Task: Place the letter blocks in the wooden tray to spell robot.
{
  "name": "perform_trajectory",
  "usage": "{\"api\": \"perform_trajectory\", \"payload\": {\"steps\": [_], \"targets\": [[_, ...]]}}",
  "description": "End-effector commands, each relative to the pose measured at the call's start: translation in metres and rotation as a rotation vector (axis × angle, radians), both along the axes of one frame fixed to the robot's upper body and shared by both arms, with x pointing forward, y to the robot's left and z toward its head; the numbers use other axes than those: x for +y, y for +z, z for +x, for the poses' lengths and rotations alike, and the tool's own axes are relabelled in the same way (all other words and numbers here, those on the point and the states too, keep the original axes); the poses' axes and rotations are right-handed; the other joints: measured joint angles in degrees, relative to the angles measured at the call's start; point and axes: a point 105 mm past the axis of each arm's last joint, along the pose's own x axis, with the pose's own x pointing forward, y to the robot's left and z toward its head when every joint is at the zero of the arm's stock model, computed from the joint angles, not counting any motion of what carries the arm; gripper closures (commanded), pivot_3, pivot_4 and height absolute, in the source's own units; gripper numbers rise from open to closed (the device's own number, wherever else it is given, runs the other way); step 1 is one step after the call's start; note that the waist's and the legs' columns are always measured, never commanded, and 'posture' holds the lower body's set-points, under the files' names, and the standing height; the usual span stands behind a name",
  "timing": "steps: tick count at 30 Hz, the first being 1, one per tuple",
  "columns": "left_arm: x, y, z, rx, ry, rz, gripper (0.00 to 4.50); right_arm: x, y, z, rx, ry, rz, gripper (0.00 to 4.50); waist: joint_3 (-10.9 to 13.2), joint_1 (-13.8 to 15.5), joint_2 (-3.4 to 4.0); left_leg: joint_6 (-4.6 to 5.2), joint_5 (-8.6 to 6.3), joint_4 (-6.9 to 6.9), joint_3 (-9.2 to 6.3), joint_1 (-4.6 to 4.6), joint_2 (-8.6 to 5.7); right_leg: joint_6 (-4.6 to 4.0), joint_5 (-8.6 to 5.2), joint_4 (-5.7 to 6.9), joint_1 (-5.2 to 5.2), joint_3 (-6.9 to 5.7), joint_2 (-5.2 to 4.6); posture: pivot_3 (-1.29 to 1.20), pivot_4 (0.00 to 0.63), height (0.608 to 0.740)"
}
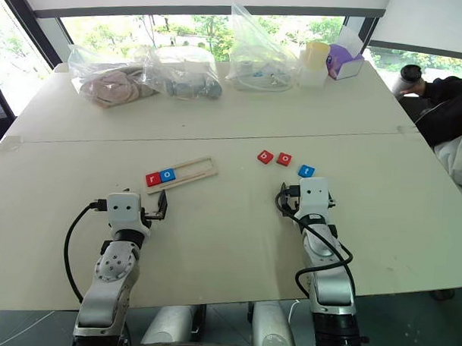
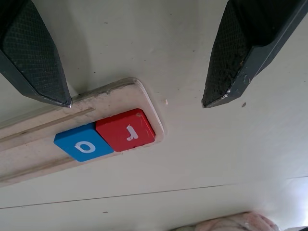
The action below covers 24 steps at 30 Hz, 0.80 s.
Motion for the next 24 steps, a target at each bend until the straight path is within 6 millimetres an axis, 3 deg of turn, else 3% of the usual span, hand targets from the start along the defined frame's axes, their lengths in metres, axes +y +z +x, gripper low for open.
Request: {"api": "perform_trajectory", "payload": {"steps": [1, 24], "targets": [[-0.0005, 0.0128, -0.0004, -0.056, -0.008, 0.011, 0.00, 0.0024, 0.0152, -0.0014, -0.058, 0.006, -0.002, 0.03, 0.00, 0.00, 0.00, 0.00, 0.00, 0.00, 0.00, 0.00, 0.00, 0.00, 0.00, 0.00, 0.00, 0.00, 0.00, 0.00, 0.150, 0.740], [-0.0002, 0.0128, -0.0013, -0.062, -0.003, -0.006, 0.00, 0.0018, 0.0151, -0.0003, -0.055, 0.007, -0.001, 0.03, 0.00, -0.01, 0.00, 0.00, 0.00, 0.00, 0.00, 0.00, 0.01, 0.00, 0.00, 0.00, 0.00, 0.00, 0.00, 0.00, 0.150, 0.740]]}}
